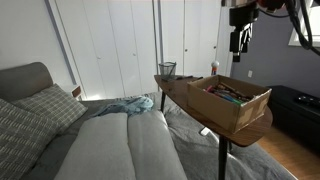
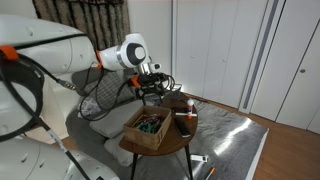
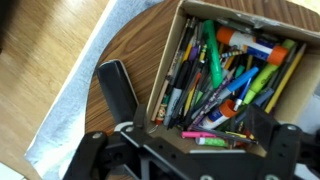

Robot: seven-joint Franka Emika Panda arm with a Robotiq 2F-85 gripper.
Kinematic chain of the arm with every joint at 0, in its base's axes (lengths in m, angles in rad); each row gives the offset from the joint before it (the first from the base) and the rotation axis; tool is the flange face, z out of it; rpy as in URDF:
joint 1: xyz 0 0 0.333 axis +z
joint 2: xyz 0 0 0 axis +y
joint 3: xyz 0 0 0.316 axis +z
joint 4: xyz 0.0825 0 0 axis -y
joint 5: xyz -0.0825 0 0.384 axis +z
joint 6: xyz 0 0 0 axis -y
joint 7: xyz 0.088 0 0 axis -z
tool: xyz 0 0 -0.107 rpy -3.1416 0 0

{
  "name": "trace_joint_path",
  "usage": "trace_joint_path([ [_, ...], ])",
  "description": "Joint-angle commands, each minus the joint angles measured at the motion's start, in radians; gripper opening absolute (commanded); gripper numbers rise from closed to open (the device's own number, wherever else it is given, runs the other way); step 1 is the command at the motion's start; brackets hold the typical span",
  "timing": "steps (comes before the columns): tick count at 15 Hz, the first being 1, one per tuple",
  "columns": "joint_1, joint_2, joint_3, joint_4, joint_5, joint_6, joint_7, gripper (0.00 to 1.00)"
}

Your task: Pick up the glasses pouch from the table and put it in the cardboard box on the table

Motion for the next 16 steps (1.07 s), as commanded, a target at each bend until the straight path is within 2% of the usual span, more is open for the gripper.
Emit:
trace_joint_path([
  [1,-0.012,-0.044,-0.118,-0.103,0.006,0.114,-0.149,1.0],
  [4,-0.042,-0.038,-0.201,-0.129,0.059,0.142,-0.183,1.0],
  [5,-0.039,-0.011,-0.16,-0.098,0.021,0.12,-0.161,1.0],
  [7,-0.05,-0.008,-0.175,-0.102,0.023,0.121,-0.17,1.0],
  [13,-0.045,-0.009,-0.158,-0.101,0.021,0.121,-0.167,1.0],
  [16,-0.064,-0.03,-0.213,-0.149,-0.039,0.185,-0.291,1.0],
])
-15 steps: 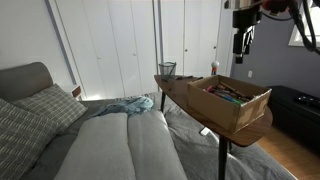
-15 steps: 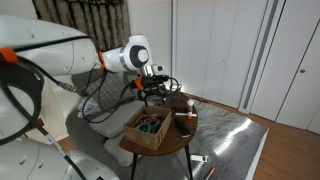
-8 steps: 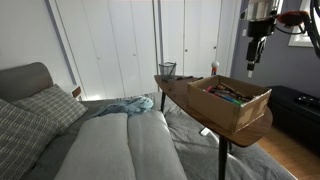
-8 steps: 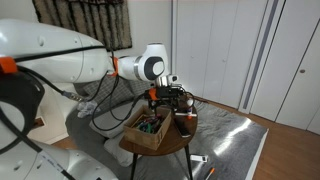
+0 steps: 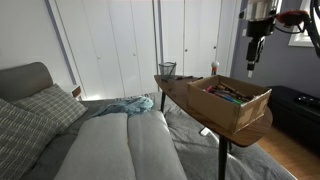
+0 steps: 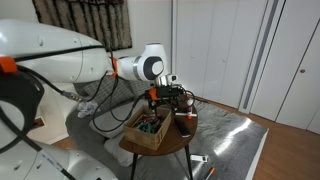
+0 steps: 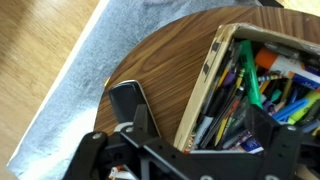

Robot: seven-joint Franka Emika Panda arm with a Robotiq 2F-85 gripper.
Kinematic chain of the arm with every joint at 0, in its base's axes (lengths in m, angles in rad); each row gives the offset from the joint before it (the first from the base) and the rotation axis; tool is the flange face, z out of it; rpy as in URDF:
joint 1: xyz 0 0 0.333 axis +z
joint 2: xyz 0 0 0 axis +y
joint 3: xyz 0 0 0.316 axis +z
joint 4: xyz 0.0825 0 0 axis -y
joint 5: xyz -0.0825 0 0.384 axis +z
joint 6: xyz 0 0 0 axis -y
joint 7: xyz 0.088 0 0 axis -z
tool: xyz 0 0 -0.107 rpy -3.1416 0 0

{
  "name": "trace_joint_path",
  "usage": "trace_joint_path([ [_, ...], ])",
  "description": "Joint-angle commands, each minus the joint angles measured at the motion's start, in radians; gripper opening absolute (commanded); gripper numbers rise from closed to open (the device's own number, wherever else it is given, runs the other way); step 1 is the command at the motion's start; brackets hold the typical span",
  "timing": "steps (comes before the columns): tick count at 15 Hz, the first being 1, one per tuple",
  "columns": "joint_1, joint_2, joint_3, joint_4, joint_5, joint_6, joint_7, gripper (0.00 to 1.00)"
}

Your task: Pick up the glasses pouch from the table and put it in the cardboard box on the table

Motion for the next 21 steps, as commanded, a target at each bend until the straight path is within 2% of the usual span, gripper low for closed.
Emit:
trace_joint_path([
  [1,-0.033,-0.02,-0.073,-0.06,-0.05,0.079,-0.163,1.0],
  [2,-0.045,-0.015,-0.099,-0.072,-0.063,0.095,-0.211,1.0],
  [4,-0.059,-0.01,-0.198,-0.117,-0.037,0.24,-0.375,1.0],
  [5,-0.054,0.009,-0.27,-0.134,-0.017,0.331,-0.455,1.0],
  [7,-0.012,0.054,-0.416,-0.128,0.062,0.44,-0.605,1.0],
  [8,0.021,0.085,-0.48,-0.108,0.132,0.463,-0.681,1.0],
  [9,0.016,0.123,-0.494,-0.082,0.235,0.455,-0.765,1.0],
  [10,0.02,0.172,-0.508,-0.038,0.314,0.386,-0.795,1.0],
  [11,-0.067,0.099,-0.427,-0.113,0.235,0.43,-0.748,1.0],
  [13,-0.088,0.127,-0.421,-0.104,0.256,0.428,-0.777,1.0],
  [15,-0.1,0.125,-0.397,-0.105,0.255,0.428,-0.773,1.0],
  [16,-0.095,0.139,-0.38,-0.085,0.253,0.393,-0.775,1.0],
  [19,-0.08,0.217,-0.32,0.016,0.27,0.254,-0.753,1.0],
  [21,-0.087,0.269,-0.256,0.071,0.263,0.241,-0.688,1.0],
])
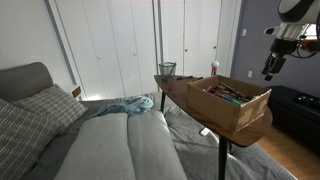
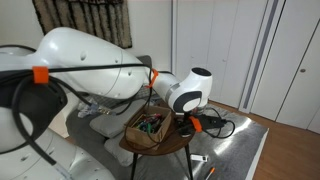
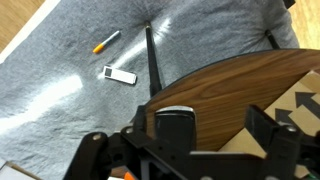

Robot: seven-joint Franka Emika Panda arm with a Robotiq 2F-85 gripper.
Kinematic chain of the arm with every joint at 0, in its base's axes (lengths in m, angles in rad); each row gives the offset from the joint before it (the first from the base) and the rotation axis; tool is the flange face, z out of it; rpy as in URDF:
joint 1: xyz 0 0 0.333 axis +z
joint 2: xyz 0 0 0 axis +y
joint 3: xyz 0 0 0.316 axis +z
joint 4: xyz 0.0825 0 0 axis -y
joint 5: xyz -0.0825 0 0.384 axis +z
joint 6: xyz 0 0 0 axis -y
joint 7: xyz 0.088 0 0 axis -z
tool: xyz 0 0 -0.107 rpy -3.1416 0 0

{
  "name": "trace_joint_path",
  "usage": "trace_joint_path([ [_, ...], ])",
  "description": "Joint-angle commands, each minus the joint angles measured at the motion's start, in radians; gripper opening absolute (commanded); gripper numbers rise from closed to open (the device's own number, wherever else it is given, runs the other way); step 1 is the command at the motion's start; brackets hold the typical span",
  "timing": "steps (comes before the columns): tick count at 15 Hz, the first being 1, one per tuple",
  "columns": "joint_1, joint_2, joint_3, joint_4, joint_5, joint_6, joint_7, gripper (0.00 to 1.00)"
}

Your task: Pick up the glasses pouch from the table and put it in the cardboard box on the table

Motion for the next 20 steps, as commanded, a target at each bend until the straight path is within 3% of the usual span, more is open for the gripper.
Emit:
trace_joint_path([
  [1,-0.014,0.126,0.103,0.136,0.034,-0.063,0.071,1.0],
  [3,-0.031,0.173,0.152,0.168,0.007,-0.032,0.156,1.0],
  [8,-0.028,0.254,0.213,0.191,0.036,-0.036,0.205,1.0],
  [14,-0.053,0.315,0.231,0.172,0.069,0.066,0.151,1.0],
  [20,-0.071,0.364,0.249,0.176,0.205,0.092,-0.046,1.0],
])
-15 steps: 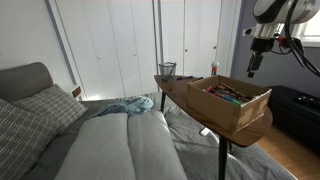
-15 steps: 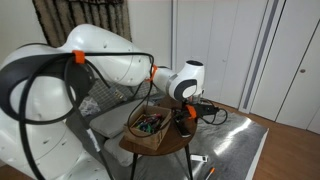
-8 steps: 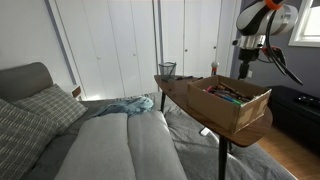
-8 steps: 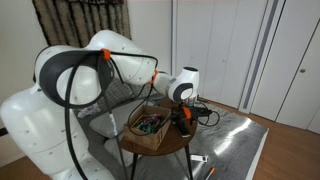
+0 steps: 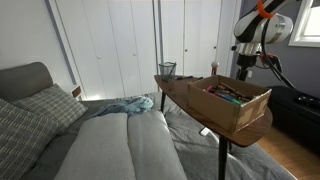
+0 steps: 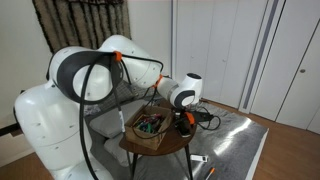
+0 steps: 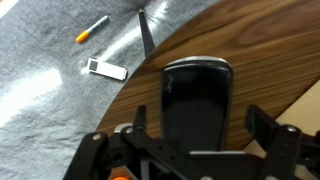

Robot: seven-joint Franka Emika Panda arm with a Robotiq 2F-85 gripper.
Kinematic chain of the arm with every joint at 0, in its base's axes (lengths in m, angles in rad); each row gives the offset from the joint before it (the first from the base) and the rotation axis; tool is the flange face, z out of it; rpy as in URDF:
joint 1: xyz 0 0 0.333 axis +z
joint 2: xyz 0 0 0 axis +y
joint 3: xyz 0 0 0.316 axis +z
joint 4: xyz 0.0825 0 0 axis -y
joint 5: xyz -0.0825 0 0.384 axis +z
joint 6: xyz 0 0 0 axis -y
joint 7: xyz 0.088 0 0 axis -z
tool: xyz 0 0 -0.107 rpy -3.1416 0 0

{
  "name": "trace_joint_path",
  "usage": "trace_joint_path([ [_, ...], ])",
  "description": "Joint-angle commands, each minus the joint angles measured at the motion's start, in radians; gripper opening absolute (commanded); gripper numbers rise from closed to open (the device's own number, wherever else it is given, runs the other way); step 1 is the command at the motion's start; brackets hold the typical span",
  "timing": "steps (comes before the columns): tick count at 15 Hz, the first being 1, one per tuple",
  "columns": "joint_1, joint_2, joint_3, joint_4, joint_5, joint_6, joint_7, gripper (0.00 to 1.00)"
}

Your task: Pick up the glasses pouch from the table and put it in the cardboard box on the table

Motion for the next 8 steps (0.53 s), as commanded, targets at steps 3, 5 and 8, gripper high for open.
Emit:
trace_joint_path([
  [3,-0.038,0.045,0.038,0.017,0.109,0.015,-0.136,0.72],
  [5,-0.046,0.057,0.042,0.02,0.103,0.008,-0.134,0.66],
  [8,-0.058,0.035,0.047,0.013,0.072,-0.002,-0.095,0.45],
])
